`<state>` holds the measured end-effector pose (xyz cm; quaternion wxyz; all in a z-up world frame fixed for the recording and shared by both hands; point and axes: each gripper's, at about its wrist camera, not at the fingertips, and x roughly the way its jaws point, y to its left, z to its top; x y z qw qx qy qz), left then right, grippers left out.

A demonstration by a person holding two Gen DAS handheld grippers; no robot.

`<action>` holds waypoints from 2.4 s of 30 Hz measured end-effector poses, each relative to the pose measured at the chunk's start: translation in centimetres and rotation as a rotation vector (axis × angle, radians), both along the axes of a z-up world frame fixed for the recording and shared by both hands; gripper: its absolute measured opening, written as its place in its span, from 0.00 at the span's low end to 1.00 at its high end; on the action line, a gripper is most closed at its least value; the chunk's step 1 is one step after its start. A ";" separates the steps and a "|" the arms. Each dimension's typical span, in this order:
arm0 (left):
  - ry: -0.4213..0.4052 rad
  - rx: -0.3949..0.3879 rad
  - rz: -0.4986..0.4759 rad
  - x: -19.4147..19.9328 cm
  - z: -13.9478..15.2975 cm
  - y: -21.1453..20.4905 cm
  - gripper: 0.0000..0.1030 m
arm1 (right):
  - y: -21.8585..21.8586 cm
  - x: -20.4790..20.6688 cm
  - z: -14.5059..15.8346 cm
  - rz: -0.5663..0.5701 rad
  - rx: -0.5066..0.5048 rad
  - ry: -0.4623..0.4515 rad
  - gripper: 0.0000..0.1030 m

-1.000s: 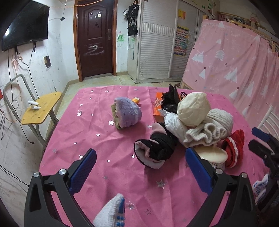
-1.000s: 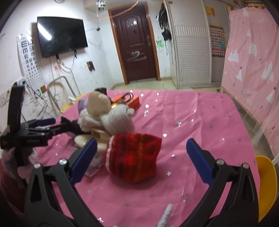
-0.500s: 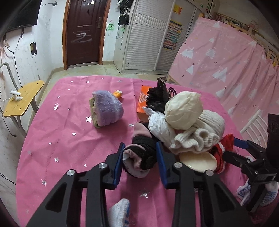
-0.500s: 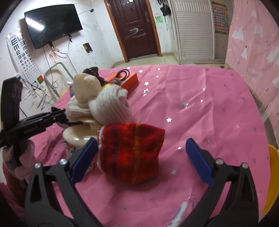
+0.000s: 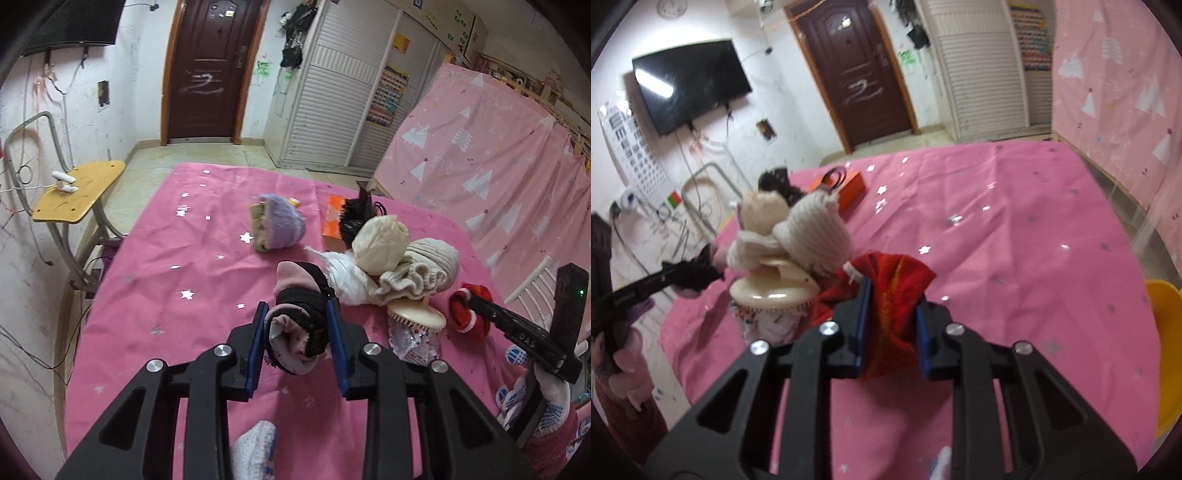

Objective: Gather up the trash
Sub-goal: 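Grasp the red knit sock with the right gripper while the left grasps the black-white sock, then carry both socks to the yellow bucket and open both grippers over it, then grasp the purple fuzzy sock with the left gripper while the right grasps the cream yarn ball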

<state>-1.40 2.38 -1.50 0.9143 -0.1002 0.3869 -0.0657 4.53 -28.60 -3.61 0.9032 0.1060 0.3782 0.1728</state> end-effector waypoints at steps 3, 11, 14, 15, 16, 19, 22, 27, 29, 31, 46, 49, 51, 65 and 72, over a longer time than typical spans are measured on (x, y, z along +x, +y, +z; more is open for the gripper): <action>-0.011 -0.012 0.027 -1.2 1.0 0.8 0.23 | -1.1 -0.9 0.3 -0.026 0.035 -0.015 0.20; -0.064 -0.015 -0.082 -2.1 4.7 -4.0 0.23 | -5.6 -2.6 1.7 -0.083 0.110 -0.081 0.20; -0.062 -0.048 -0.202 -1.1 5.6 -9.0 0.23 | -9.4 -3.7 2.6 -0.157 0.118 -0.129 0.20; -0.064 -0.057 -0.247 -0.7 5.9 -11.1 0.23 | -10.6 -3.9 2.9 -0.182 0.112 -0.140 0.20; -0.064 -0.060 -0.275 -0.3 6.0 -12.7 0.23 | -11.9 -4.1 3.0 -0.211 0.105 -0.150 0.20; -0.058 -0.070 -0.390 1.2 6.3 -19.4 0.23 | -16.2 -4.7 3.4 -0.297 0.080 -0.161 0.20; -0.036 -0.075 -0.491 2.7 5.7 -25.7 0.23 | -20.0 -4.8 2.8 -0.369 0.044 -0.145 0.20; 0.024 -0.059 -0.615 4.8 3.8 -34.9 0.23 | -25.1 -4.9 0.2 -0.462 0.008 -0.082 0.20; 0.082 -0.057 -0.662 5.9 2.5 -38.3 0.23 | -26.4 -5.0 -0.9 -0.482 0.013 -0.053 0.20; 0.132 -0.059 -0.695 6.6 1.2 -40.6 0.23 | -27.2 -4.9 -2.0 -0.497 0.023 -0.023 0.20; 0.297 -0.130 -0.738 8.8 -1.2 -44.8 0.56 | -28.8 -6.4 -2.7 -0.589 -0.016 0.068 0.54; 0.214 -0.148 -0.718 7.6 1.4 -41.7 0.56 | -27.7 -6.5 -0.7 -0.578 -0.027 0.031 0.54; 0.140 -0.128 -0.684 6.6 3.2 -38.9 0.59 | -26.3 -6.1 0.6 -0.568 -0.037 0.000 0.55; -0.127 0.063 -0.430 6.8 9.3 -17.2 0.69 | -8.5 2.2 9.2 -0.298 -0.032 -0.214 0.64; -0.109 0.121 -0.267 9.2 9.5 -8.9 0.70 | -2.4 6.4 9.2 -0.147 -0.008 -0.171 0.68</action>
